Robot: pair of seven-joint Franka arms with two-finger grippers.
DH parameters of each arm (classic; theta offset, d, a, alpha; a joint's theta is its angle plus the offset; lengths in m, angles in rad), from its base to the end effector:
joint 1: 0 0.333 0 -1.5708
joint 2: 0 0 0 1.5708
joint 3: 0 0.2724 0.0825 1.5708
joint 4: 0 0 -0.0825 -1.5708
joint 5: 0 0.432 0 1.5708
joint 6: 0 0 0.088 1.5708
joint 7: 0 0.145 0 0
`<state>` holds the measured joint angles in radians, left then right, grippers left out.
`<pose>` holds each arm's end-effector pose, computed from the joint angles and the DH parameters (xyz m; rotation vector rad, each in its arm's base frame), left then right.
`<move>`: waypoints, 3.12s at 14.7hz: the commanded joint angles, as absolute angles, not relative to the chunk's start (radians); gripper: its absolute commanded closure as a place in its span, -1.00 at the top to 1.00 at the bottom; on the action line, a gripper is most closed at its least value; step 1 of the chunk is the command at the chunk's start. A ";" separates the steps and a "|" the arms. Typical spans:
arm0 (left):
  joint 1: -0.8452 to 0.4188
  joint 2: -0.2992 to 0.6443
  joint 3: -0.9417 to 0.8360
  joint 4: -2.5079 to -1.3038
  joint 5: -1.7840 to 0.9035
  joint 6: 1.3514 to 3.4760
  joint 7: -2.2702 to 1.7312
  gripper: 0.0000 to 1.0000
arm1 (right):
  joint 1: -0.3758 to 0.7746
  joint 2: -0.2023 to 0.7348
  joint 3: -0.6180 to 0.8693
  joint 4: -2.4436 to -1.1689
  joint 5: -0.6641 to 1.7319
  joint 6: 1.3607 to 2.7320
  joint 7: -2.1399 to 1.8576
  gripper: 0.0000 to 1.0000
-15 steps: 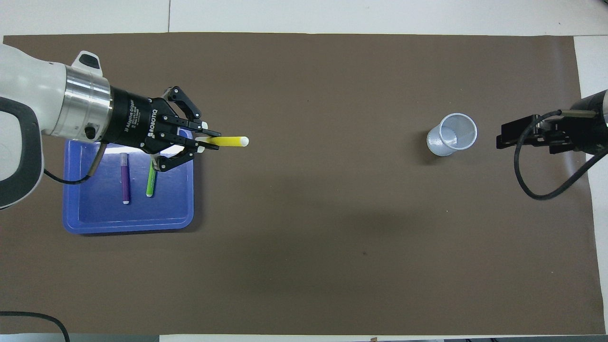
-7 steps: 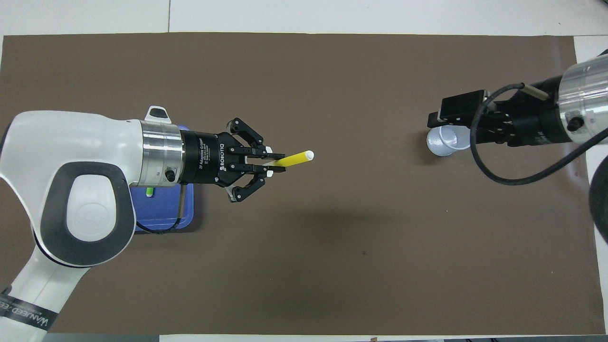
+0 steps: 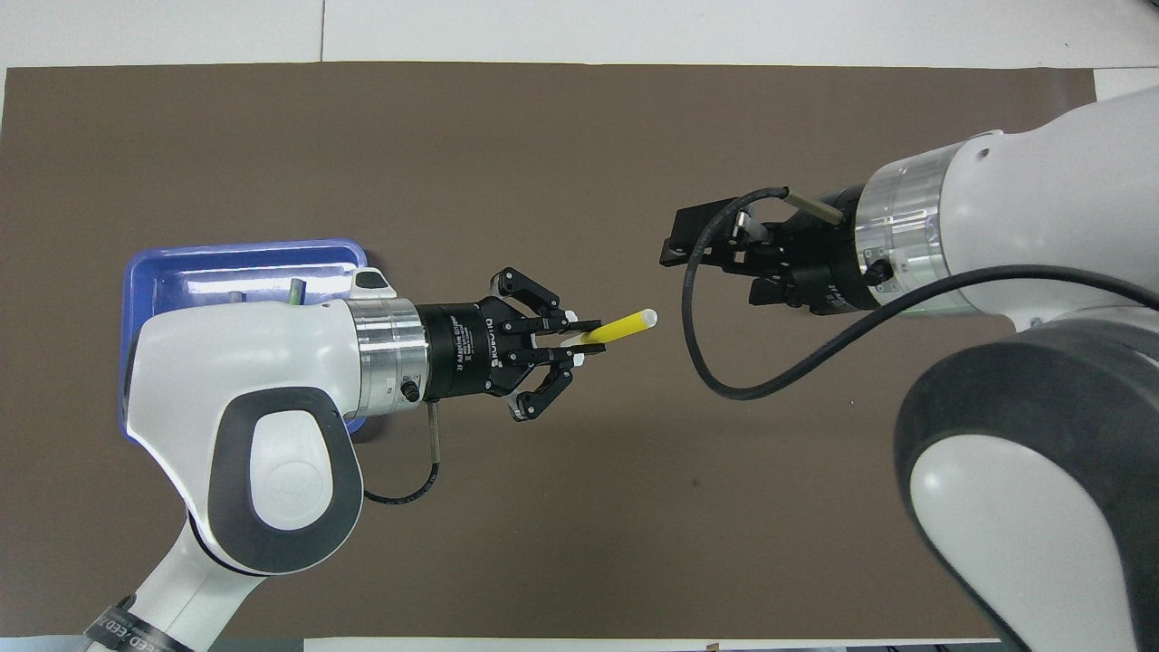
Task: Transfer and insert pens with both arms
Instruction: 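Grasp the yellow pen tip with the right gripper, open the left gripper, then carry the yellow pen to the cup with the right gripper while the left gripper returns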
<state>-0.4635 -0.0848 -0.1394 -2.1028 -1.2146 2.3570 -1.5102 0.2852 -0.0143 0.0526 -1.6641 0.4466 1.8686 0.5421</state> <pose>0.4947 -0.3870 0.4141 1.5177 1.6904 -0.8606 0.5820 0.2562 0.5432 -2.6253 0.3830 -0.0105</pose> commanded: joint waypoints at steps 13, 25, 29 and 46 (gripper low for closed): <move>-0.499 -0.106 -0.127 -2.145 -1.327 2.447 -1.480 -1.00 | 0.365 -0.075 0.051 -1.812 0.463 2.028 0.540 0.75; -0.499 -0.107 -0.127 -2.151 -1.344 2.459 -1.480 -1.00 | 0.383 -0.071 0.049 -1.804 0.445 2.057 0.543 -1.00; -0.511 -0.106 -0.127 -2.152 -1.350 2.476 -1.480 -1.00 | 0.383 -0.068 0.049 -1.799 0.407 2.062 0.542 -1.00; -0.493 -0.106 -0.121 -2.157 -1.344 2.476 -1.447 1.00 | 0.189 -0.097 0.048 -1.879 0.164 2.029 0.143 -1.00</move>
<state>-0.4928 -0.0823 -0.1336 -2.1241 -1.3229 2.4680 -1.4691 0.2572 -0.0564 0.0396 -1.8232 0.1755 2.0222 0.2760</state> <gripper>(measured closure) 0.000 0.828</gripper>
